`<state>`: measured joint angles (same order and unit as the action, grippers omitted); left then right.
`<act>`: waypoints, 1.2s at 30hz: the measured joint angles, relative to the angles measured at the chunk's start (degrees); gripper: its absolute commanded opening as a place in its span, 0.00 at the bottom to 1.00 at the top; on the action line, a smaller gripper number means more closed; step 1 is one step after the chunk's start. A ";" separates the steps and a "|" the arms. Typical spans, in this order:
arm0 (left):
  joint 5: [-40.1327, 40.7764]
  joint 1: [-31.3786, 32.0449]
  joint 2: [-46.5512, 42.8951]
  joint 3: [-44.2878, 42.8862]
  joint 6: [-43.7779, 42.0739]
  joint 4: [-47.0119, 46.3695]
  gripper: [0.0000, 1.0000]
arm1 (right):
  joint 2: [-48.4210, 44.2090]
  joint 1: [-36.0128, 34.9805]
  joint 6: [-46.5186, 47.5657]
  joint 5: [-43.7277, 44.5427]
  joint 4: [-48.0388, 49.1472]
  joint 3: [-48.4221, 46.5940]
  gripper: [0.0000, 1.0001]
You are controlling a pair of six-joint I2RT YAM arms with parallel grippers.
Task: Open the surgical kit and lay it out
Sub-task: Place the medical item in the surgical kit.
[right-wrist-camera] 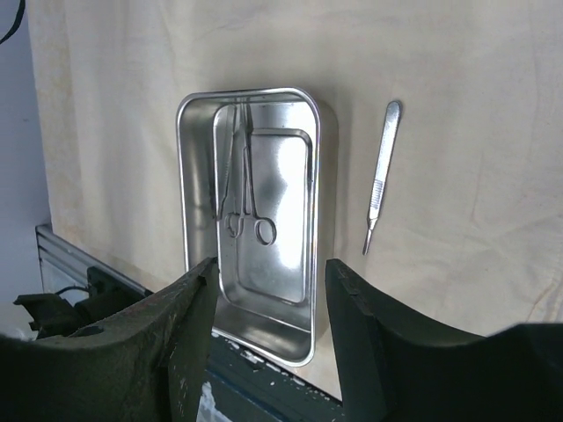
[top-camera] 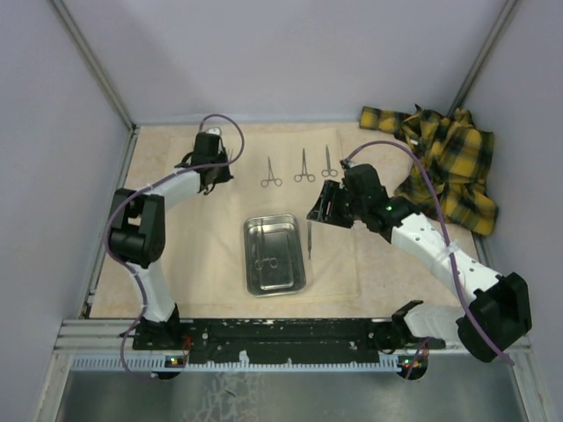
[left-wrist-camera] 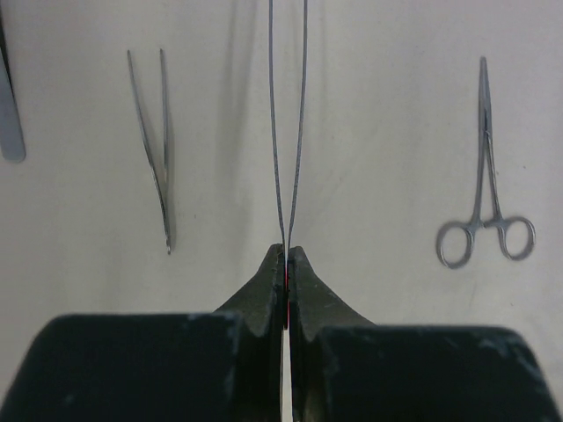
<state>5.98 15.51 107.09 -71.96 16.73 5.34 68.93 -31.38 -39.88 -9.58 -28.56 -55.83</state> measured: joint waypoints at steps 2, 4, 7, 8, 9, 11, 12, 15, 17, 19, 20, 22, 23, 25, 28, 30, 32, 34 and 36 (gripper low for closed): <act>-0.85 -0.87 3.37 -2.56 -0.35 -0.17 0.00 | 0.00 0.00 0.33 -0.37 0.48 0.09 0.52; -1.60 -1.57 6.25 -4.98 -0.70 -0.26 0.00 | 0.00 0.00 0.50 -0.68 1.01 0.42 0.52; -2.23 -2.16 9.42 -7.56 -1.16 -0.26 0.00 | 0.04 0.00 0.79 -1.05 1.95 1.11 0.52; -2.40 -2.29 9.99 -7.87 -1.22 -0.24 0.00 | 0.13 0.00 0.85 -1.16 2.10 1.22 0.52; -2.54 -2.40 10.43 -8.07 -1.29 -0.22 0.00 | 0.15 0.00 0.90 -1.29 2.67 1.49 0.52; -2.58 -2.47 11.06 -8.26 -1.33 -0.20 0.00 | 0.26 0.00 0.92 -1.55 2.97 1.79 0.52; -2.56 -2.56 11.34 -8.37 -1.33 -0.22 0.00 | 0.44 0.00 0.92 -1.73 3.08 1.86 0.52; -2.51 -2.67 11.85 -8.52 -1.33 -0.22 0.00 | 1.09 0.00 0.92 -2.23 3.82 2.03 0.52; -2.51 -2.67 11.91 -8.52 -1.33 -0.17 0.01 | 1.11 0.00 0.92 -2.47 4.42 2.67 0.52; -2.54 -2.73 11.91 -8.52 -1.33 -0.17 0.09 | 1.16 0.00 0.90 -2.64 4.66 3.15 0.52; -2.54 -2.75 11.91 -8.52 -1.33 -0.13 0.12 | 1.18 0.00 0.90 -2.75 5.01 3.39 0.52; -2.51 -2.75 11.91 -8.52 -1.22 0.24 0.17 | 1.29 0.00 0.90 -3.15 5.42 3.67 0.52; -2.54 -2.75 11.91 -8.52 -1.11 0.46 0.18 | 1.31 0.00 0.90 -3.39 5.42 3.72 0.52; -2.54 -2.75 11.91 -8.52 -0.94 0.81 0.21 | 1.33 -0.02 0.90 -3.72 5.66 3.72 0.52; -2.60 -2.75 11.89 -8.46 -0.46 0.83 0.25 | 1.33 0.00 0.90 -3.89 6.25 3.80 0.52; -2.73 -2.75 11.82 -8.26 -0.04 0.68 0.27 | 1.33 -0.02 0.90 -4.02 6.56 4.04 0.52; -2.99 -2.75 11.56 -7.93 0.24 0.61 0.29 | 1.33 -0.02 0.87 -4.13 6.69 4.52 0.52; -3.28 -2.75 10.86 -7.28 0.57 0.83 0.31 | 1.33 0.00 0.87 -4.28 6.58 4.85 0.52; -3.54 -2.75 9.70 -6.51 1.07 1.53 0.32 | 1.33 -0.02 0.87 -4.48 6.62 4.85 0.52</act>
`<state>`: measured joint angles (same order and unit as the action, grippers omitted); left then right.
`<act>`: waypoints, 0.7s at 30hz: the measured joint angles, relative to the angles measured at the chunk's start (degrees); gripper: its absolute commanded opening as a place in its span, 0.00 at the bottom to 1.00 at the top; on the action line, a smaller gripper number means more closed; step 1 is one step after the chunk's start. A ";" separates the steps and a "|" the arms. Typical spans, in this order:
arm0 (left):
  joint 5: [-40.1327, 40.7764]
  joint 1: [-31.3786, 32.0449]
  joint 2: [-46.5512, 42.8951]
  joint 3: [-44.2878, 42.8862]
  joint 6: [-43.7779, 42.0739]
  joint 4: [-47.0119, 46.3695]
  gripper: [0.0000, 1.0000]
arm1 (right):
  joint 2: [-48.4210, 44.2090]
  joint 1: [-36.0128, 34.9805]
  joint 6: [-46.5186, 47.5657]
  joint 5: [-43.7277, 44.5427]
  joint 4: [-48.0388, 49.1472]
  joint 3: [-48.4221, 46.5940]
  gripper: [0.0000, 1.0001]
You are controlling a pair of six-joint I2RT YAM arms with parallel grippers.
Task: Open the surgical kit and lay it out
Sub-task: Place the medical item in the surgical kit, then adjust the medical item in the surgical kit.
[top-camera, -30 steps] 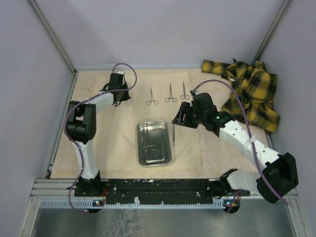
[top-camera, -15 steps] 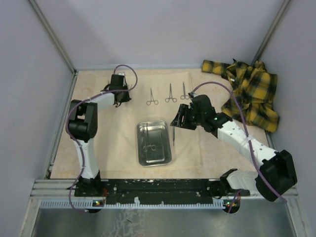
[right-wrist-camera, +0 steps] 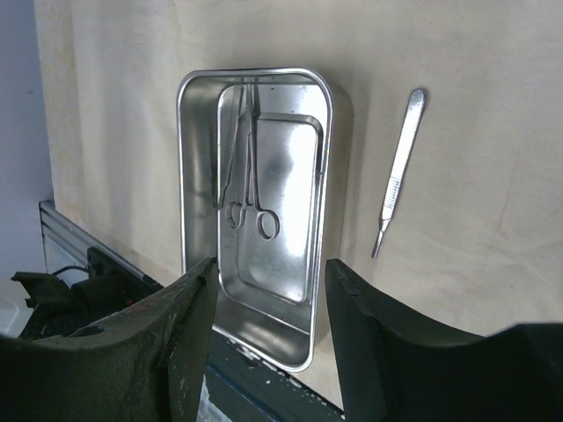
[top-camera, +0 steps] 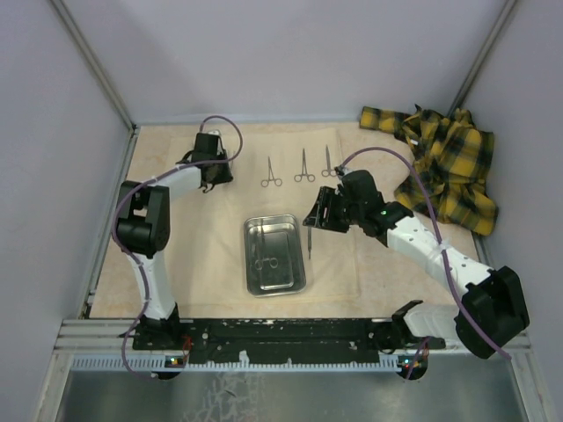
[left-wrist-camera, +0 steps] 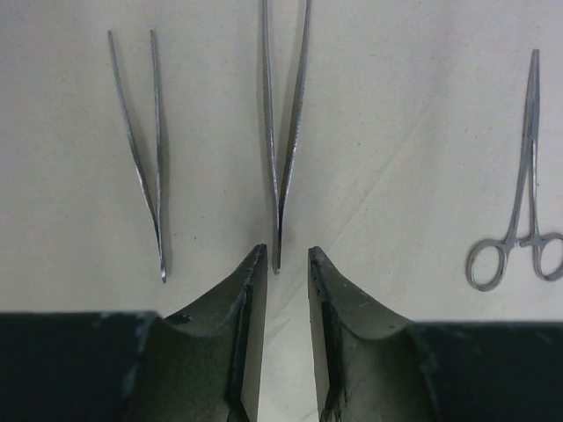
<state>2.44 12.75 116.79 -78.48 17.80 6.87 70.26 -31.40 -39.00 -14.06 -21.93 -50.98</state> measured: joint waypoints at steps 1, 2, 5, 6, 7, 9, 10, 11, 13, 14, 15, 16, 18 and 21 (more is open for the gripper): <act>-0.04 0.00 -0.90 0.35 0.13 0.46 0.33 | 0.00 0.00 0.00 -0.04 0.04 0.02 0.52; -0.02 0.00 -1.86 0.59 0.22 1.03 0.34 | 0.00 0.00 0.02 -0.13 0.04 0.02 0.52; 0.59 0.00 -6.54 0.92 0.35 2.91 0.36 | -0.07 0.00 0.02 -0.22 0.00 0.02 0.52; 1.11 0.00 -8.35 0.92 0.35 3.10 0.37 | -0.13 0.00 0.02 -0.24 0.00 0.02 0.52; 1.90 0.00 -10.45 0.87 0.33 3.19 0.37 | -0.24 0.00 0.00 -0.24 0.02 0.04 0.52; 3.54 0.00 -13.42 0.24 0.28 3.32 0.36 | -0.59 0.00 0.00 -0.37 0.17 0.44 0.52; 4.68 0.00 -14.38 -0.74 0.15 3.56 0.36 | -0.85 0.00 0.00 -0.48 0.17 0.76 0.52; 5.97 -0.02 -14.73 -2.36 -0.02 3.80 0.36 | -0.98 0.00 0.00 -0.59 0.00 0.92 0.52; 8.37 -0.15 -14.01 -5.70 -0.66 4.02 0.35 | -1.03 0.00 0.00 -0.66 0.04 1.16 0.52; 9.46 -0.24 -13.33 -7.10 -1.05 4.02 0.35 | -1.03 0.00 0.00 -0.66 0.07 1.20 0.52; 10.69 -0.33 -12.28 -8.63 -1.38 4.07 0.36 | -1.03 0.00 0.00 -0.66 0.07 1.22 0.52; 12.24 -0.44 -10.82 -10.32 -1.79 4.07 0.35 | -1.03 0.00 0.00 -0.70 0.15 1.31 0.52; 14.73 -0.70 -7.76 -12.70 -2.49 4.07 0.36 | -1.07 0.00 0.02 -0.81 0.15 1.57 0.52; 17.92 -1.33 -2.23 -15.43 -3.63 4.15 0.36 | -1.03 0.02 0.17 -1.07 0.46 1.90 0.52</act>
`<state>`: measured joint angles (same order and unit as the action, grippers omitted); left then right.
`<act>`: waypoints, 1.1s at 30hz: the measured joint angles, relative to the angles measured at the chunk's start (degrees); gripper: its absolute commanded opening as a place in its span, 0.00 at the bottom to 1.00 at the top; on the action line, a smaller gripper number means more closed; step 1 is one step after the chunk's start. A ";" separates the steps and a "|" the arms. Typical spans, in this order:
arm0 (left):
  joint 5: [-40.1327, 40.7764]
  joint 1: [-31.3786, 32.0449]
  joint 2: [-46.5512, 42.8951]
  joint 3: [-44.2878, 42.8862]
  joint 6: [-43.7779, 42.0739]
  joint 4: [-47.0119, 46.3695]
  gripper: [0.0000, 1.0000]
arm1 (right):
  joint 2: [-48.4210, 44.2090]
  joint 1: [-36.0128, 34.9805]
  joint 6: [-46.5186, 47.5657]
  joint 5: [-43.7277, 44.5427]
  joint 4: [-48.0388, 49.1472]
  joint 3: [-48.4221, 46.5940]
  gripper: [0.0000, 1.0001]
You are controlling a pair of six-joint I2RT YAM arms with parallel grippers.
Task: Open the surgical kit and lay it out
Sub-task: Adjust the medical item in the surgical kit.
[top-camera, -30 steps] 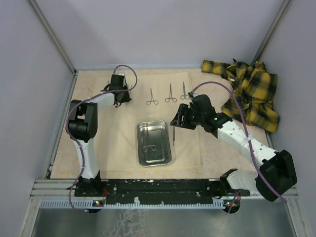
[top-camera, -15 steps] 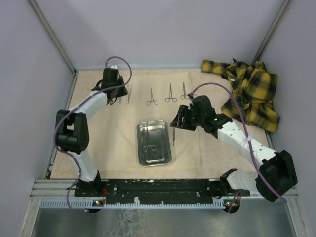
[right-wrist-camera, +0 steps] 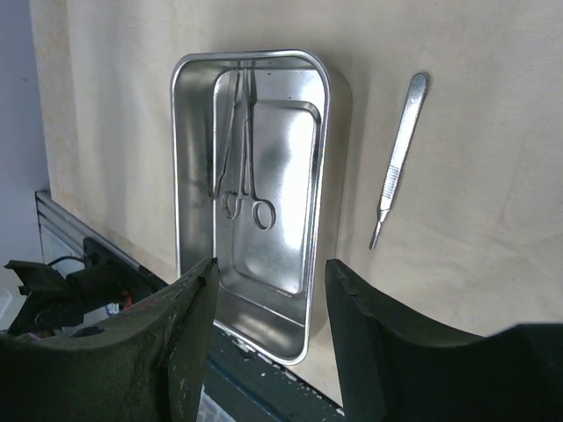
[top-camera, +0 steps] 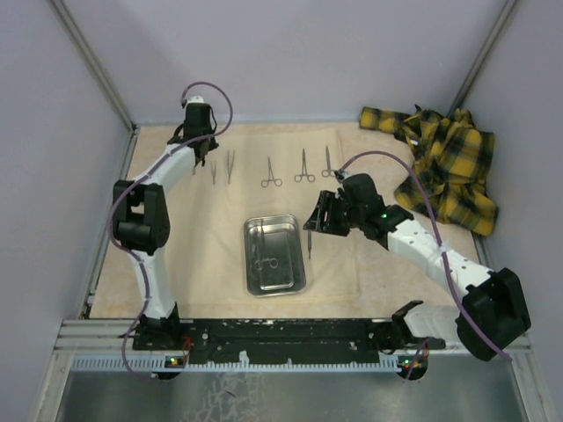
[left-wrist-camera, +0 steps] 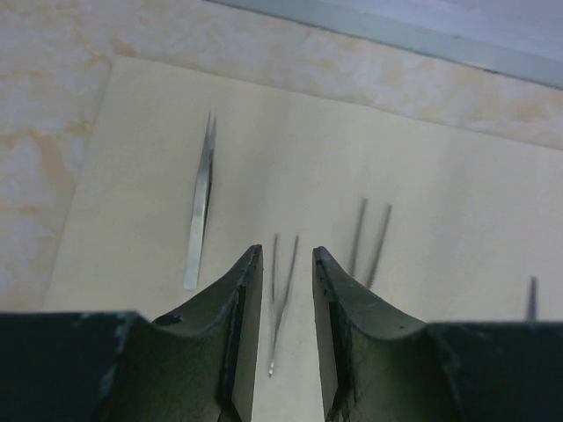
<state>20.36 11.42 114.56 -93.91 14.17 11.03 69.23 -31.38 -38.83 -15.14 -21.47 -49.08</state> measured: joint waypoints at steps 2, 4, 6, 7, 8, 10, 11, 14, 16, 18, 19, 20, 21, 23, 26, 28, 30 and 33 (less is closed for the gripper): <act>1.31 -0.63 3.54 -1.31 -0.94 0.33 0.36 | 0.39 -0.02 0.35 -0.20 0.24 0.04 0.52; 1.95 -1.42 6.62 -2.84 -1.60 0.79 0.36 | 1.09 -0.02 0.57 -0.55 1.18 0.33 0.52; 2.32 -2.43 9.20 -4.55 -2.27 1.57 0.36 | 2.32 -0.02 0.92 -0.98 2.08 0.76 0.52; 2.47 -2.97 10.27 -5.55 -2.56 1.84 0.36 | 3.02 -0.02 1.01 -1.18 2.34 0.90 0.52; 2.71 -3.52 11.21 -6.54 -2.97 1.95 0.36 | 3.93 -0.02 1.20 -1.44 2.80 1.09 0.52; 3.19 -4.24 12.46 -8.28 -3.78 2.10 0.36 | 5.49 -0.02 1.38 -1.84 3.30 1.18 0.52; 3.34 -4.59 13.00 -9.25 -4.00 2.14 0.36 | 6.21 -0.02 1.40 -2.05 3.72 1.33 0.52; 3.61 -5.38 14.47 -11.87 -4.63 2.14 0.36 | 7.91 0.00 1.73 -2.62 4.48 1.51 0.52; 3.61 -5.57 15.50 -13.44 -5.05 2.34 0.35 | 8.90 -0.02 1.81 -2.99 5.44 1.51 0.52; 3.45 -5.55 16.63 -14.78 -5.18 2.40 0.35 | 9.60 0.00 1.84 -3.30 6.08 1.51 0.52; 3.30 -5.53 17.05 -15.08 -5.22 2.45 0.35 | 9.73 -0.02 1.84 -3.43 6.21 1.51 0.52; 3.17 -5.53 17.49 -15.28 -5.25 2.49 0.35 | 9.84 -0.02 1.84 -3.58 6.36 1.51 0.52; 3.08 -5.53 17.99 -15.58 -5.25 2.73 0.35 | 9.92 0.00 1.84 -3.76 6.64 1.51 0.52; 2.89 -5.53 19.30 -16.65 -5.29 3.45 0.35 | 9.94 -0.02 1.84 -4.04 7.21 1.51 0.52; 2.71 -5.53 21.51 -19.17 -5.42 5.40 0.35 | 9.94 0.00 1.84 -4.42 7.50 1.51 0.52; 2.71 -5.53 23.10 -21.55 -5.53 6.80 0.35 | 9.99 -0.02 1.84 -4.59 7.80 1.51 0.52; 2.69 -5.53 24.74 -24.02 -5.66 8.28 0.35 | 10.05 -0.02 1.84 -4.83 8.50 1.51 0.52; 2.73 -5.57 25.49 -24.81 -5.81 9.18 0.35 | 10.16 -0.02 1.84 -5.35 8.98 1.53 0.52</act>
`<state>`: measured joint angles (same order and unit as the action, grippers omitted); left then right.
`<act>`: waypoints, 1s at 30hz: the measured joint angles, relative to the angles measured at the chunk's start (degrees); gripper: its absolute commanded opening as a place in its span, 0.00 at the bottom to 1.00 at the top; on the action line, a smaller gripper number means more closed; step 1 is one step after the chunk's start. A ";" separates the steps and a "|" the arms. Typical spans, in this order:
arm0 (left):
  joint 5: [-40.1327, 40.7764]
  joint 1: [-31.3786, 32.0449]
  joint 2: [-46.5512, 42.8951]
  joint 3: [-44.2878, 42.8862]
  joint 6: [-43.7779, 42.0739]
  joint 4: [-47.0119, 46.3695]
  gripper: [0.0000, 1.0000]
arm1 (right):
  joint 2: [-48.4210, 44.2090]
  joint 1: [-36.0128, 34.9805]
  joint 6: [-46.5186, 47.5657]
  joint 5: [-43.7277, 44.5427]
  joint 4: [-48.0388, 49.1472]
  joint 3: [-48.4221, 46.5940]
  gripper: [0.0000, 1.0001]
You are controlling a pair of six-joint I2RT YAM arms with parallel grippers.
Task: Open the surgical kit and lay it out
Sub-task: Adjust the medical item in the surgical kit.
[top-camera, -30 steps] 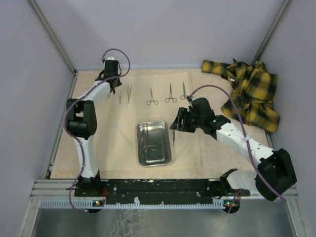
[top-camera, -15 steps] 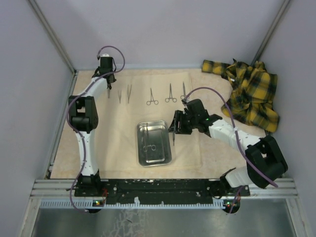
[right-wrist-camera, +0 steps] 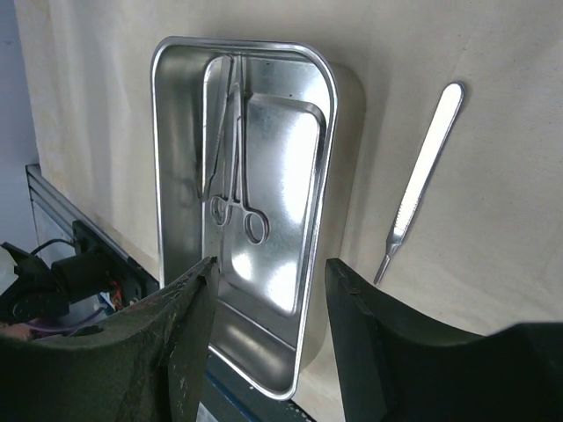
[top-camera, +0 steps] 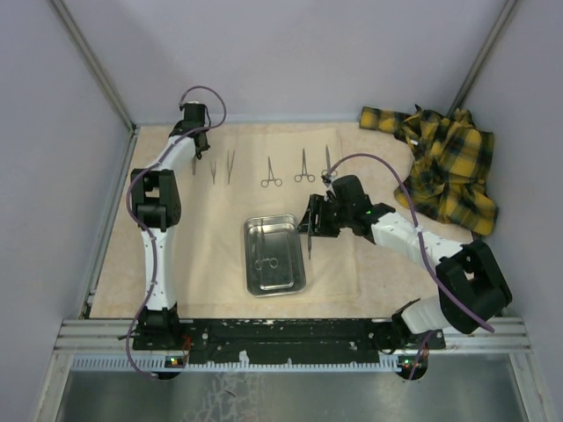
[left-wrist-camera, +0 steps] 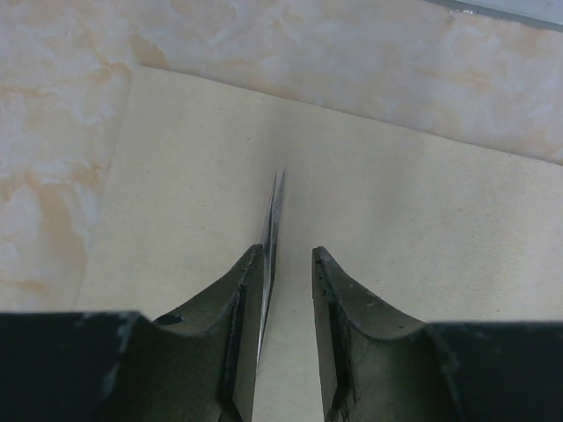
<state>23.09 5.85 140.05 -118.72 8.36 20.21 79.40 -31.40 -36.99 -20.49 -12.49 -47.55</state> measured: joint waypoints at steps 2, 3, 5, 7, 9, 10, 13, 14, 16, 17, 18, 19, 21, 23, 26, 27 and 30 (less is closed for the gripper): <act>0.00 -0.15 0.15 0.00 -0.11 0.74 0.35 | 0.15 0.00 -0.02 -0.33 0.39 0.00 0.52; 0.00 -0.22 0.22 0.00 -0.11 0.92 0.35 | 0.22 0.00 0.00 -0.44 0.57 0.00 0.52; -0.04 -0.37 0.31 0.00 -0.11 1.36 0.35 | 0.42 0.02 0.00 -0.63 0.79 0.00 0.52; -0.11 -0.50 0.35 0.04 -0.11 1.51 0.35 | 0.59 0.02 -0.02 -0.72 1.01 0.04 0.52; -0.22 -0.66 0.35 0.04 -0.09 1.49 0.34 | 0.72 0.00 0.00 -0.83 1.22 0.31 0.52; -0.31 -0.76 0.35 0.13 -0.09 1.42 0.34 | 0.81 0.00 -0.02 -0.90 1.18 0.33 0.51; -0.68 -1.25 0.35 0.83 0.00 1.14 0.32 | 0.96 0.00 -0.02 -1.11 1.40 0.33 0.51; -0.90 -1.49 0.35 1.11 0.17 1.18 0.32 | 0.96 0.00 -0.02 -1.20 1.51 0.33 0.51; -1.36 -1.95 0.35 1.53 0.42 1.27 0.31 | 0.96 0.00 -0.02 -1.40 1.66 0.33 0.51; -1.62 -2.19 0.35 1.68 0.61 1.29 0.31 | 0.96 0.02 -0.02 -1.49 1.77 0.33 0.51; -1.81 -2.45 0.35 1.81 0.76 1.27 0.30 | 0.96 0.00 -0.02 -1.62 1.81 0.33 0.51; -2.03 -2.64 0.35 1.86 0.85 1.25 0.29 | 0.96 0.00 0.00 -1.66 1.81 0.33 0.51; -2.49 -3.04 0.35 1.90 1.05 1.22 0.27 | 0.96 0.00 0.00 -1.75 1.79 0.33 0.50; -2.91 -3.13 0.35 1.90 1.22 1.22 0.24 | 0.98 0.00 0.00 -1.88 1.81 0.33 0.50; -3.30 -3.34 0.33 1.92 1.38 1.22 0.20 | 1.03 0.00 0.00 -1.92 1.81 0.33 0.50; -3.39 -3.34 0.35 1.92 1.46 1.20 0.17 | 1.05 0.00 0.00 -1.97 1.81 0.33 0.49; -3.67 -3.34 0.33 2.08 1.84 1.05 0.10 | 1.05 0.00 -0.02 -2.10 1.81 0.33 0.49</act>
<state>19.42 2.50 140.38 -116.64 10.20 21.26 80.44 -31.40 -37.01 -22.59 -10.68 -47.22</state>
